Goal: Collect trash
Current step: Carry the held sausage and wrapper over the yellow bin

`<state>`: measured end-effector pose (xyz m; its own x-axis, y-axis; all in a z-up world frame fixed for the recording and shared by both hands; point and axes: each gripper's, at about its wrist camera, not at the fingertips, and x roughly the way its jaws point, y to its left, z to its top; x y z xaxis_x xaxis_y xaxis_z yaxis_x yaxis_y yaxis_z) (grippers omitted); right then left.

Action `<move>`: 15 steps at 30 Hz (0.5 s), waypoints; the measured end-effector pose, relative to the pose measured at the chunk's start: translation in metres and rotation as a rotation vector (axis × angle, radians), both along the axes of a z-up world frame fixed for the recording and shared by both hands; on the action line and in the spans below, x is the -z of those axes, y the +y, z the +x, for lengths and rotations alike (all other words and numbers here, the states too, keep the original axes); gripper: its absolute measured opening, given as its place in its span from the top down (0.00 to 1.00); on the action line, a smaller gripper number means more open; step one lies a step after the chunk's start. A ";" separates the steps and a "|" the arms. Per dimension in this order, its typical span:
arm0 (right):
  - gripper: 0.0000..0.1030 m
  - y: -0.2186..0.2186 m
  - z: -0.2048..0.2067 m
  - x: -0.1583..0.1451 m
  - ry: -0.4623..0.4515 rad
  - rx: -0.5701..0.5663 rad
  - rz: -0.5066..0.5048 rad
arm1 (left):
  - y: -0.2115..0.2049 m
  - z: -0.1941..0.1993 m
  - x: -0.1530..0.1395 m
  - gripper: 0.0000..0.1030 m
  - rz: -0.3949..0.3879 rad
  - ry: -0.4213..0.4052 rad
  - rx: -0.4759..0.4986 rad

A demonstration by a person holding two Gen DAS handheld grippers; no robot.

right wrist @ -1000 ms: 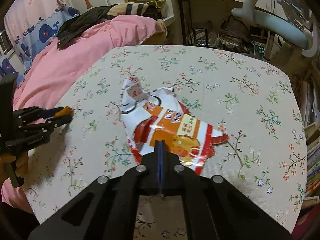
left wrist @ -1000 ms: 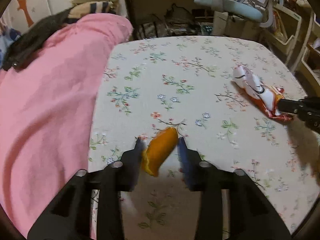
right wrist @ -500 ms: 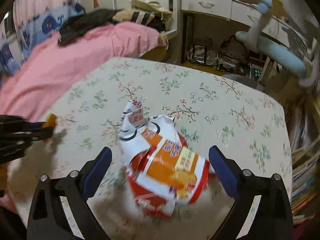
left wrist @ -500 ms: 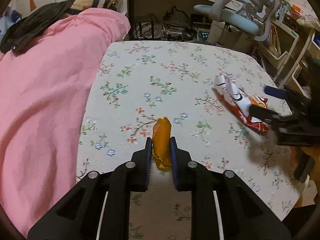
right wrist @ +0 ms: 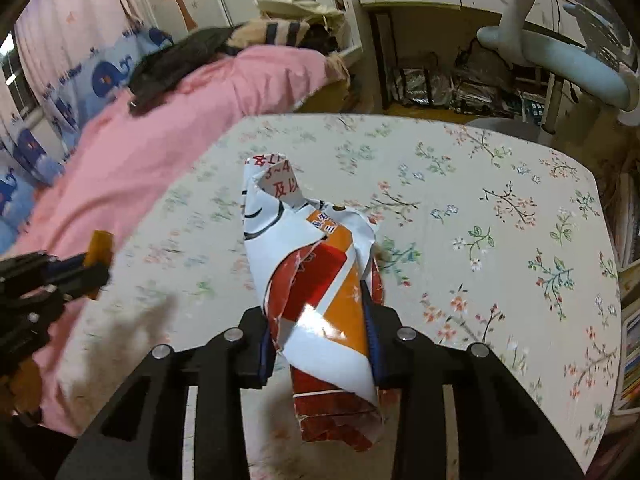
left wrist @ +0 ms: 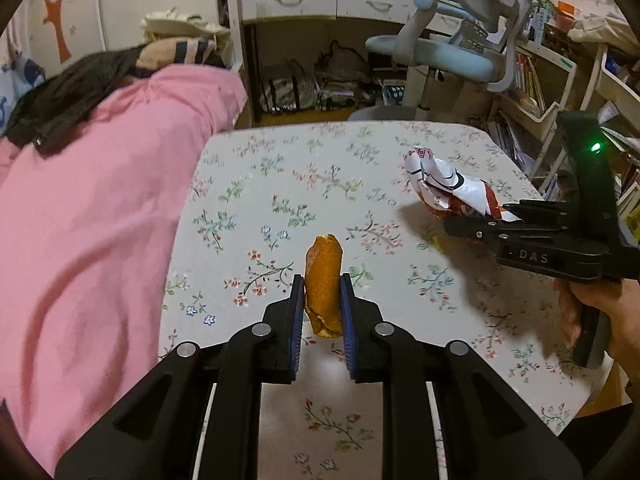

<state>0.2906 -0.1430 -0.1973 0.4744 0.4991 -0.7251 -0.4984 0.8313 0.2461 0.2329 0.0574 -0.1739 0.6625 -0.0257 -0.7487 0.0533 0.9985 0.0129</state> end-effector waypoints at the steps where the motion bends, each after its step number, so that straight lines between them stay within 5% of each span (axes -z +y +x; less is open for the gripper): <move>1: 0.66 0.001 -0.004 -0.004 -0.001 -0.005 0.012 | -0.004 -0.004 -0.004 0.84 0.009 -0.007 0.001; 15: 0.65 0.000 -0.115 -0.045 0.001 -0.025 0.195 | -0.038 -0.101 -0.047 0.84 0.049 -0.067 -0.081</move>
<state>0.1757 -0.1431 -0.1524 0.4596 0.6415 -0.6142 -0.5178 0.7554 0.4016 0.1319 0.0192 -0.1274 0.7092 0.0653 -0.7019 -0.0302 0.9976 0.0623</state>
